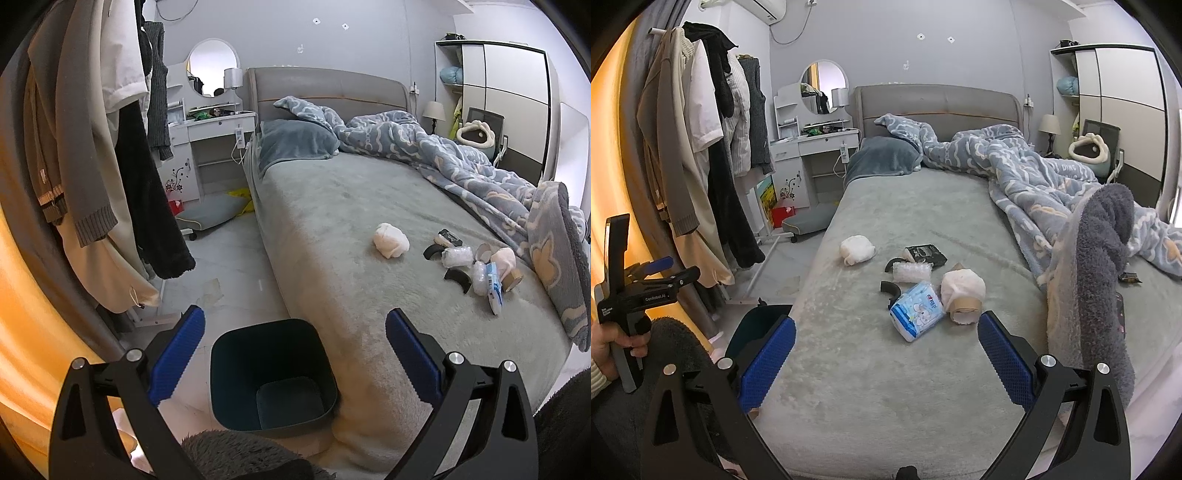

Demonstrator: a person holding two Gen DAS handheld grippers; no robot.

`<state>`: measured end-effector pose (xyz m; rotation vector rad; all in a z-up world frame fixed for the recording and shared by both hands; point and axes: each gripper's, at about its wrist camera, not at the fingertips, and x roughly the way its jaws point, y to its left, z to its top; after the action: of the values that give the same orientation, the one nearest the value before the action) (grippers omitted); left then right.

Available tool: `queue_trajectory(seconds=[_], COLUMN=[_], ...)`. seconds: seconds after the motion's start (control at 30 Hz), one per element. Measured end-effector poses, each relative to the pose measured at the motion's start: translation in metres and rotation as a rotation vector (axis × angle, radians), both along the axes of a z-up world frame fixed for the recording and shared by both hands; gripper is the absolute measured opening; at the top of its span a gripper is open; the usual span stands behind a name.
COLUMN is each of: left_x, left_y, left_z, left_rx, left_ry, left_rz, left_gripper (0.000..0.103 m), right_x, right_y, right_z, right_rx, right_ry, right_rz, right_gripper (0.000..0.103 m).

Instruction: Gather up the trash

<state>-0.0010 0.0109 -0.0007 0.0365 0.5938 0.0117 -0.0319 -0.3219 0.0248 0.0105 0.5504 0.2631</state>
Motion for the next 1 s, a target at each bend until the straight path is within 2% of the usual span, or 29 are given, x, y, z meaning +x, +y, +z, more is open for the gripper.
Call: queue_trajectory(seconds=[1.0], left_x=[-0.0010], left_y=[-0.0038], left_z=[-0.0073], left_rx=[0.002], left_ry=[0.012], left_rz=[-0.014], left_gripper=[0.100], right_x=[0.0026], right_y=[0.0012], right_z=[-0.0038], right_rx=[-0.001], right_ry=[0.014], right_rz=[0.004], right_gripper=[0.100])
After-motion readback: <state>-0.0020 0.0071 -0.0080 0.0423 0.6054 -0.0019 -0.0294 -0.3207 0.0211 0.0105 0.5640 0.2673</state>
